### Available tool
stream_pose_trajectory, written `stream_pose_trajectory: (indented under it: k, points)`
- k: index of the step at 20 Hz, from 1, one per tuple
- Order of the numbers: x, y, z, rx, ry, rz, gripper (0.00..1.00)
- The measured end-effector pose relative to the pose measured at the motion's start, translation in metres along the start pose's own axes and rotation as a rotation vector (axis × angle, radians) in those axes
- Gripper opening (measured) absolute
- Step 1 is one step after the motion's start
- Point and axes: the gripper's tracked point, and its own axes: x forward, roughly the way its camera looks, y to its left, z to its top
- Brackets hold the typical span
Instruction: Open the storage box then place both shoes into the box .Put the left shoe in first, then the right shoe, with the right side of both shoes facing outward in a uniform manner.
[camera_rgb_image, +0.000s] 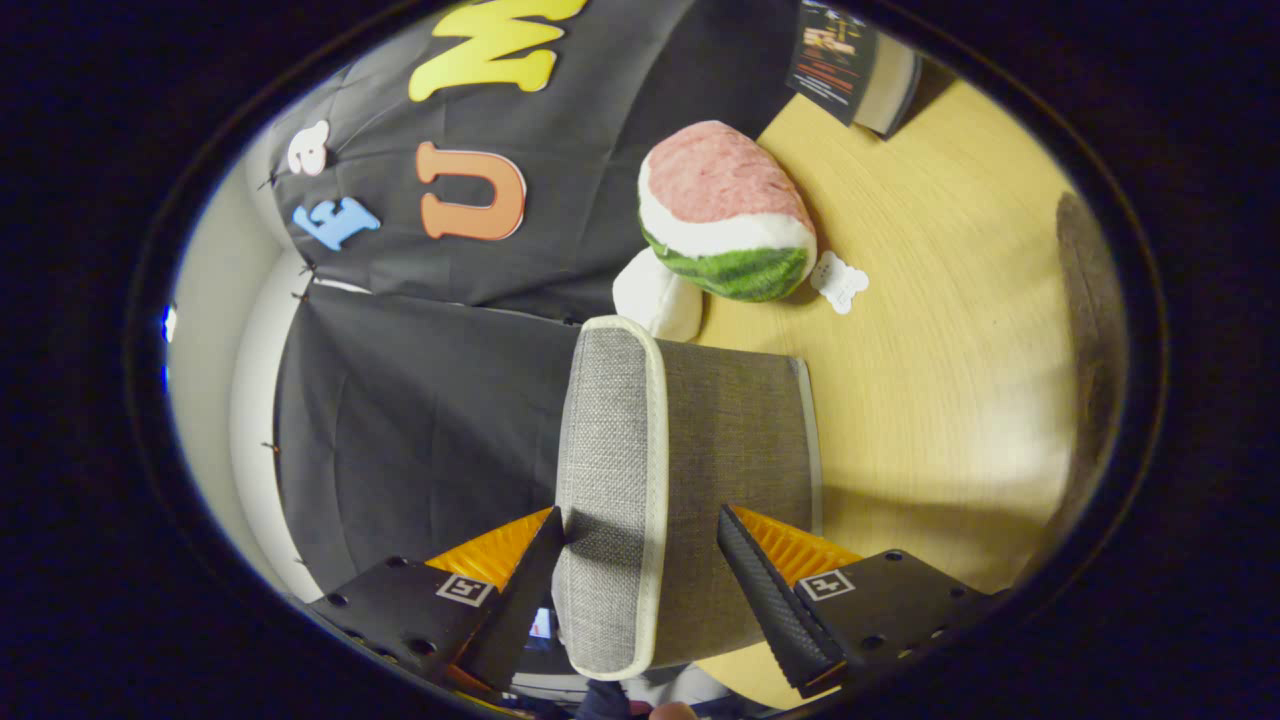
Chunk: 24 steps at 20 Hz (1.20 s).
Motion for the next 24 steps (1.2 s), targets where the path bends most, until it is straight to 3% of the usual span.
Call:
stream_pose_trajectory:
  k: [1,4,5,6,7,8,10,18,24]
  points:
    - [-0.001,0.005,0.002,0.029,0.004,0.023,0.92]
    - [-0.003,0.01,0.003,0.039,0.002,0.029,0.51]
    - [0.003,0.01,0.007,0.036,-0.014,0.026,0.5]
    - [-0.008,0.01,0.01,0.042,-0.025,0.009,0.26]
    - [-0.019,0.015,0.01,0.051,-0.042,0.023,0.24]
    - [-0.016,0.019,0.022,0.058,-0.069,0.019,0.06]
    - [-0.02,0.025,0.021,0.012,-0.063,-0.009,0.0]
    - [-0.027,0.125,0.014,-0.238,-0.073,-0.01,0.0]
    - [0.024,0.226,-0.013,-0.495,-0.076,-0.036,0.0]
